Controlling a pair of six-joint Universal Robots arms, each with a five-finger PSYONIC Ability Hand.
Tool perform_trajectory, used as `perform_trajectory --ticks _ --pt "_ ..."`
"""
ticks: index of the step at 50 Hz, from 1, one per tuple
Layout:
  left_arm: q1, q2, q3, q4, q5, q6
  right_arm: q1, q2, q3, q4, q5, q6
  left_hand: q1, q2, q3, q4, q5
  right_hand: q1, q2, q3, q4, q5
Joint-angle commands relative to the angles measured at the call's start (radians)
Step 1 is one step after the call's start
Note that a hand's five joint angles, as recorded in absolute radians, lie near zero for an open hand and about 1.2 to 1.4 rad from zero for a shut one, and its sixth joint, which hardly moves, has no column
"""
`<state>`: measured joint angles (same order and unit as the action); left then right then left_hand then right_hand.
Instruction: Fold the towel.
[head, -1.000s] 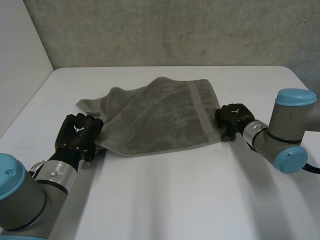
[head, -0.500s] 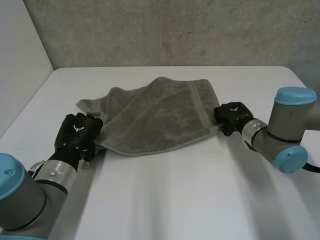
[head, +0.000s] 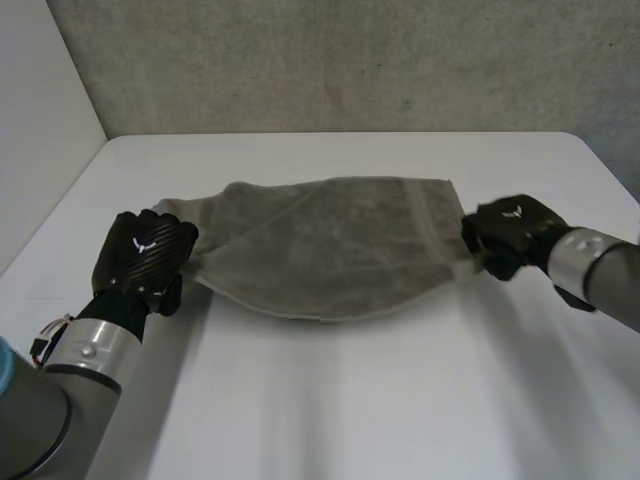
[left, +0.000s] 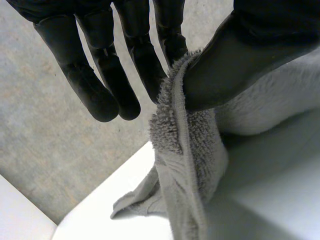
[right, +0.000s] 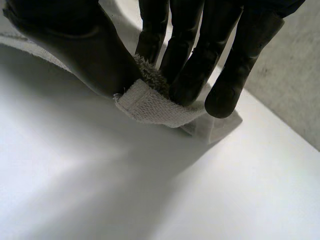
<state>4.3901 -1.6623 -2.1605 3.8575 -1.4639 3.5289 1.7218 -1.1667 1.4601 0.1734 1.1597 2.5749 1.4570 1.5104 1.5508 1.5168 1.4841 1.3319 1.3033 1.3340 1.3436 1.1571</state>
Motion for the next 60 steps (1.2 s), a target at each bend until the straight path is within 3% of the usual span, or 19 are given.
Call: perform_trajectory --ticks 1,8,17,22,24,28,33,35,46,57,60 --pt "-0.012 0.104 -0.073 -0.007 0.002 0.077 -0.096 -0.134 0.120 0.075 -0.022 -0.150 -0.061 -0.114 -0.155 -0.121 -0.262 0.064 0.093 0.062 0.053 0.065" --pt "-0.041 0.187 -0.139 -0.007 0.002 0.113 -0.261 -0.301 0.219 0.202 -0.136 -0.251 -0.061 -0.114 -0.155 -0.121 -0.262 0.064 0.093 0.062 0.053 0.065" --pt "-0.083 0.208 -0.153 -0.006 0.002 0.114 -0.360 -0.341 0.235 0.333 -0.216 -0.366 -0.061 -0.114 -0.155 -0.121 -0.262 0.064 0.093 0.062 0.053 0.065" --pt "-0.072 0.112 -0.070 0.000 0.019 0.114 -0.357 -0.291 0.198 0.313 -0.239 -0.363 -0.061 -0.114 -0.155 -0.121 -0.262 0.064 0.093 0.062 0.053 0.065" --pt "-0.069 0.059 -0.027 -0.004 0.036 0.114 -0.340 -0.167 0.129 0.273 -0.232 -0.339 -0.061 -0.114 -0.155 -0.121 -0.262 0.064 0.093 0.062 0.053 0.065" --pt "-0.063 -0.110 0.131 -0.009 0.083 0.113 -0.277 -0.064 0.034 0.232 -0.221 -0.246 -0.061 -0.114 -0.155 -0.121 -0.262 0.064 0.093 0.062 0.053 0.065" --pt "-0.063 -0.288 0.307 -0.018 0.091 0.113 -0.180 0.102 -0.162 0.167 -0.147 -0.088 -0.061 -0.114 -0.155 -0.121 -0.262 0.064 0.093 0.062 0.053 0.065" --pt "-0.061 -0.347 0.368 -0.023 0.091 0.114 -0.133 0.226 -0.307 0.138 -0.065 -0.029 -0.061 -0.114 -0.155 -0.121 -0.262 0.064 0.093 0.062 0.053 0.065" --pt "-0.063 -0.694 0.825 -0.165 0.092 0.116 -0.025 0.571 -0.748 0.103 0.118 0.094 -0.061 -0.114 -0.155 -0.121 -0.262 0.064 0.093 0.062 0.053 0.065" --pt "-0.063 -0.875 1.125 -0.289 0.091 0.116 0.001 0.676 -0.908 0.003 0.169 0.177 -0.061 -0.114 -0.155 -0.121 -0.262 0.064 0.093 0.062 0.053 0.065" --pt "-0.063 -0.892 1.162 -0.293 0.083 0.116 0.005 0.690 -0.935 -0.020 0.199 0.177 -0.061 -0.114 -0.155 -0.121 -0.262 -0.134 -0.106 -0.136 -0.146 -0.134"
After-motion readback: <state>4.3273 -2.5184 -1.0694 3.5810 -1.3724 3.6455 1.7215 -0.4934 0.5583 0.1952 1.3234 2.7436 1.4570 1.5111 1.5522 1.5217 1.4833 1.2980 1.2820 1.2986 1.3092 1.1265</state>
